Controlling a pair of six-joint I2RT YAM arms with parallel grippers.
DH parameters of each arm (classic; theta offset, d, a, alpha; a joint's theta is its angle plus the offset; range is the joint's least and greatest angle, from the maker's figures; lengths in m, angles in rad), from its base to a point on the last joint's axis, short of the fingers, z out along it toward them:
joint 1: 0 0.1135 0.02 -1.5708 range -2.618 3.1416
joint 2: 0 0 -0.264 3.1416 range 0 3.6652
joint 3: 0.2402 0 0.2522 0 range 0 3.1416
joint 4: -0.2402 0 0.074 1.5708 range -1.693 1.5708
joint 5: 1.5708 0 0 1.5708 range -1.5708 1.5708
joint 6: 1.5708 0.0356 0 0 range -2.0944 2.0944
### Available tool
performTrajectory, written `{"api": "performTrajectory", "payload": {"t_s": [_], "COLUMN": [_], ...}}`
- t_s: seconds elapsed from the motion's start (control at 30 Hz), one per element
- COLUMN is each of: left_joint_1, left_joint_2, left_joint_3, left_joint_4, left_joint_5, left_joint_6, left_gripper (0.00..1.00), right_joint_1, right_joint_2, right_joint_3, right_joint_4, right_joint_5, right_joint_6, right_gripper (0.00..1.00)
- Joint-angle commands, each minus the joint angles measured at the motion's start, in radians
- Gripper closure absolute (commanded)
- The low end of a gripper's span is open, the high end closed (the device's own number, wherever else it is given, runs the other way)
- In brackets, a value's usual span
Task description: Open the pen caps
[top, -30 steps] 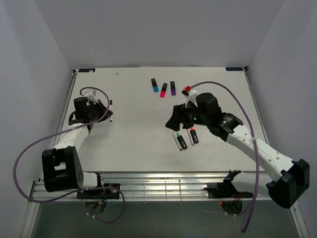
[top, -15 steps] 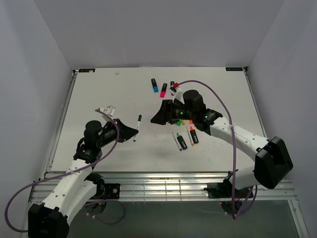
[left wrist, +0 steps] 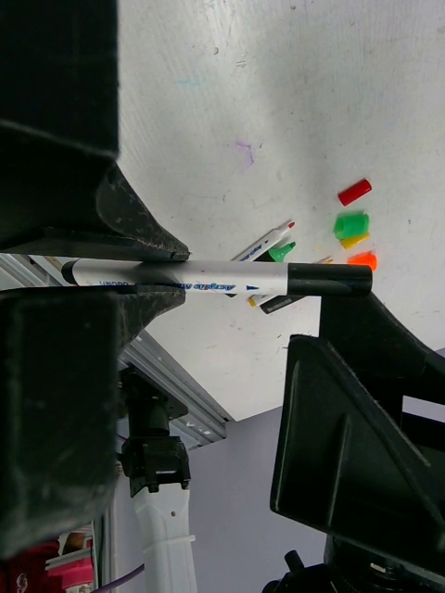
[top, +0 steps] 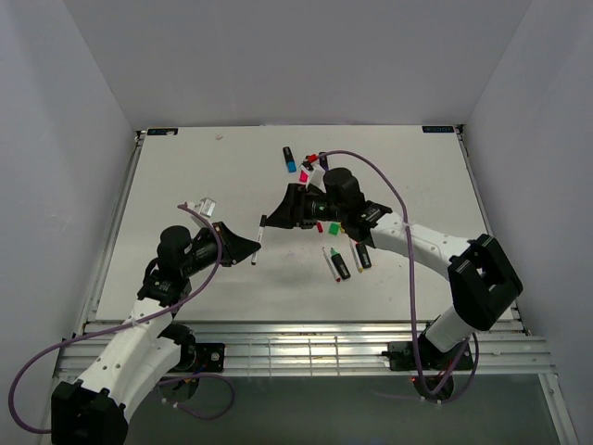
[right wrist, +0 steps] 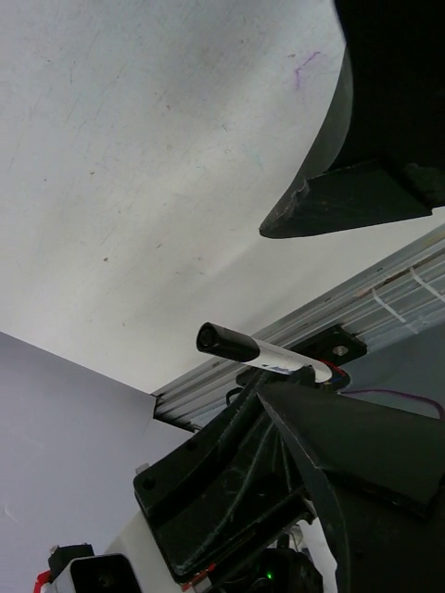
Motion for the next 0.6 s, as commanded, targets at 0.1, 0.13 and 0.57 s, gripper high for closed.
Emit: {"api": "performTrajectory", "payload": {"t_s": [0.1,0.13,0.57], "left_joint_1": [-0.013,-0.014,-0.021], "left_joint_2": [-0.02,-0.021,-0.003], "left_joint_3": [-0.003,-0.004,-0.018], "left_joint_4": [0.021,0.023,0.067], "left_joint_5": [0.011,0.011,0.028], "left_joint_6": [-0.007,-0.007,-0.015], "left_gripper": [1.0,1.0,1.0], "right_joint_1": [0.009,0.009,0.046], "right_joint_2": [0.052,0.069,0.158], "right_joint_3": [0.074,0.078,0.123], "right_joint_4": [0.099,0.105,0.187], "right_joint_5": [-0.013,-0.023,-0.053], "right_joint_6": [0.04,0.045,0.098], "right_gripper": [0.31,0.32,0.6]}}
